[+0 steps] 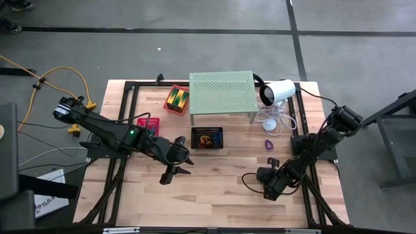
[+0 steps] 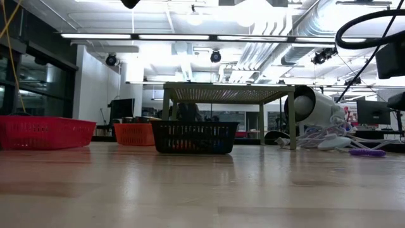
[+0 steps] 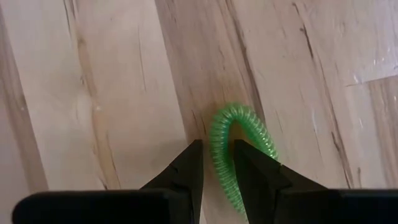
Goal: Pick & Place Office Desk Supplies
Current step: Put the green spring rubber band into the black bin on the shelf
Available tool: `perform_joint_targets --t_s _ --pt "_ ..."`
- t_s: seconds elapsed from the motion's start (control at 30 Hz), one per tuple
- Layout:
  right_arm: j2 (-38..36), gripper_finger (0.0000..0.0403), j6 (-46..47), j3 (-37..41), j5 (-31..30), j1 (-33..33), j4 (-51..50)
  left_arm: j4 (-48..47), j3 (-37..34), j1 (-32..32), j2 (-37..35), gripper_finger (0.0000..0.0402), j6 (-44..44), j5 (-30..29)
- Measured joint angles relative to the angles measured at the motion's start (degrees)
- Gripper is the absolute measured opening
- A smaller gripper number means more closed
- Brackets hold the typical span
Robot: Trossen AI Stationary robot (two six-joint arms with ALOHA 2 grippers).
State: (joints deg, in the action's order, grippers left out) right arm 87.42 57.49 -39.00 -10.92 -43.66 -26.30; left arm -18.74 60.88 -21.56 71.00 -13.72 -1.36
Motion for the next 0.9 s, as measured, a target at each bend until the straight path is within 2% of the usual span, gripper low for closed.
perform_joint_targets --t_s 0.5,0.9 --pt "0.0 0.0079 -0.1 0.1 -0.1 0.0 -0.1 0.0 0.0 0.0 0.0 0.0166 0.0 0.0" --pt "0.0 0.0022 -0.1 0.1 -0.8 0.0 -0.2 0.0 0.0 0.0 0.0 0.0166 0.0 0.0"
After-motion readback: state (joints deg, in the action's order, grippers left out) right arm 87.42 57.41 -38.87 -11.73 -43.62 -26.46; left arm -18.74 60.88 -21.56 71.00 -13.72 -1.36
